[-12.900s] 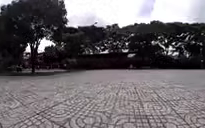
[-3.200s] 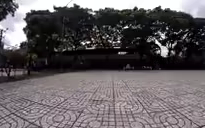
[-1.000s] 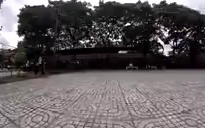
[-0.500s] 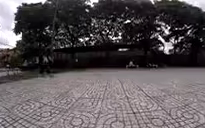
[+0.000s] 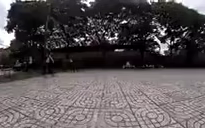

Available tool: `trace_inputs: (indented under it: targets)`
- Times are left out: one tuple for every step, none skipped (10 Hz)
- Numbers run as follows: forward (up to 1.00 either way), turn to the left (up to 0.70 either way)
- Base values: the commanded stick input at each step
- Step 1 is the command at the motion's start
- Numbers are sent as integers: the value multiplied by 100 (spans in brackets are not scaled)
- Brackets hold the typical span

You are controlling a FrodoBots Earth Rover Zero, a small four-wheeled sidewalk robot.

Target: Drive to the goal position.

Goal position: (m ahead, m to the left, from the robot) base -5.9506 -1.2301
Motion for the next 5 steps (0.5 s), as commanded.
trace_inputs:
  targets:
    - [70,0]
    - [70,0]
    - [70,0]
    - [70,0]
    - [70,0]
